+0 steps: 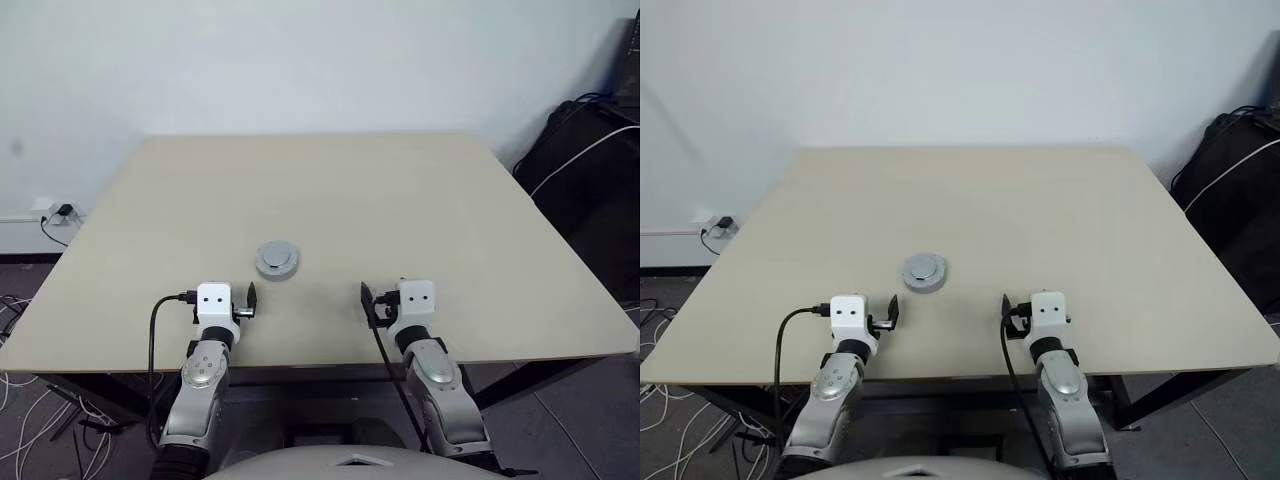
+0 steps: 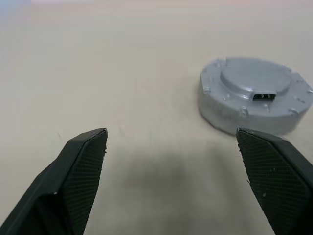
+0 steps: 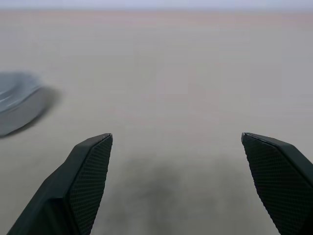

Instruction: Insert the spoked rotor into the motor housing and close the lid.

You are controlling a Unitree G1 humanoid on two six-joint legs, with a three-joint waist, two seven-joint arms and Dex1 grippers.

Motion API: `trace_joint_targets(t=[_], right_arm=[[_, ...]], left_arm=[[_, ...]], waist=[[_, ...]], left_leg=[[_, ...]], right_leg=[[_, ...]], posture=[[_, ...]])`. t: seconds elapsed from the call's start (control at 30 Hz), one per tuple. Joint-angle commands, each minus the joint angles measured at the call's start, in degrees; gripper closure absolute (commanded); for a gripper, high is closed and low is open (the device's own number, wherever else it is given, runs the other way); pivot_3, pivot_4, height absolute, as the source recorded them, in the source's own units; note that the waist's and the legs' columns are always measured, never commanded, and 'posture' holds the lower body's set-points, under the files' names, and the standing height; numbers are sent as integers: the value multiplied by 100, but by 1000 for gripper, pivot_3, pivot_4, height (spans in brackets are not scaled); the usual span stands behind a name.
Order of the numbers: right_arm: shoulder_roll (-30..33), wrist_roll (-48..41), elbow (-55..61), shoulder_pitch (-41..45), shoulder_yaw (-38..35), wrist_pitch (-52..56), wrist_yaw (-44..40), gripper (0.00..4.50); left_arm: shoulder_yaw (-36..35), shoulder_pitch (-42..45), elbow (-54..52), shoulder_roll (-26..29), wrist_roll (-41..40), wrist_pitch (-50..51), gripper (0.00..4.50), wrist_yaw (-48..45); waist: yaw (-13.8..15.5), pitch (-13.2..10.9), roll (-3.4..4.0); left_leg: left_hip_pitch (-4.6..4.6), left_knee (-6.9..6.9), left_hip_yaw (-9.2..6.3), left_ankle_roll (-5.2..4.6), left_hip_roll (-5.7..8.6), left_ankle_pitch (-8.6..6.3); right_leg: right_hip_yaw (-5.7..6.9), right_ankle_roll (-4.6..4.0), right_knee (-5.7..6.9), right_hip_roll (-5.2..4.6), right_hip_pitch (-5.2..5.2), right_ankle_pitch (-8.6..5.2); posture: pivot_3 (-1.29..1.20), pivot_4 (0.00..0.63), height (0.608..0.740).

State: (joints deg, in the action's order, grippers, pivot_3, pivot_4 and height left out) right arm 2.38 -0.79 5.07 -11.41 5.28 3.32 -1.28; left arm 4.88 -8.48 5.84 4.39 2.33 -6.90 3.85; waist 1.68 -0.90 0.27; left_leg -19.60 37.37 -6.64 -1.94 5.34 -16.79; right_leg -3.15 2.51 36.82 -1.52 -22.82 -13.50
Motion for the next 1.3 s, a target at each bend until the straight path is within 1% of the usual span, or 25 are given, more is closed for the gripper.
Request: trace_joint_targets(t=[0.03,0.17,0.33,0.5,0.97,1.1,1.3], right_arm=[[-68,137,25,-106,-45,-526,134,0],[-87,223,-73,-200,-27,-571,170,0],[-197,136,-123,-195,-116,-552,195,0],[-278,159,-183,-188,-129,-627,200,0],[-285,183,-377,62,-131,-870,124,0],[-228,77,-446,116,-95,-1035,-108,0],[-261,41,-541,136,-167,-1236,-106,0]], left_arm=[[-66,65,116,-96,130,-618,36,115],[-198,79,262,-197,205,-925,36,318],[-250,80,290,-227,152,-1173,36,192],[-279,80,326,-227,127,-1199,36,119],[-318,156,445,-215,176,-1258,36,102],[-330,137,440,-209,184,-1258,36,105],[-365,171,428,-200,174,-1223,36,77]], waist=[[1,-1,3],[-7,-7,8],[-6,-11,12],[-7,-11,13],[-6,-11,14],[-9,-12,14],[-8,-12,14]], left_leg=[[0,0,0,-3,0,-2],[2,3,1,-6,-1,-1],[2,17,0,-8,-1,0],[2,21,-1,-32,-1,11],[2,21,-3,-36,-1,14],[2,21,-3,-36,-1,14],[2,21,-3,-36,-1,14]], right_leg=[[0,-1,0,0,0,-1],[2,3,1,0,5,-2],[7,6,6,1,12,0],[8,8,5,1,13,1],[11,8,6,1,13,1],[11,8,6,1,13,1],[13,7,6,1,13,1]], posture=[[0,0,740],[0,0,740],[0,0,740],[0,0,740],[0,0,740],[0,0,740],[0,0,740]])
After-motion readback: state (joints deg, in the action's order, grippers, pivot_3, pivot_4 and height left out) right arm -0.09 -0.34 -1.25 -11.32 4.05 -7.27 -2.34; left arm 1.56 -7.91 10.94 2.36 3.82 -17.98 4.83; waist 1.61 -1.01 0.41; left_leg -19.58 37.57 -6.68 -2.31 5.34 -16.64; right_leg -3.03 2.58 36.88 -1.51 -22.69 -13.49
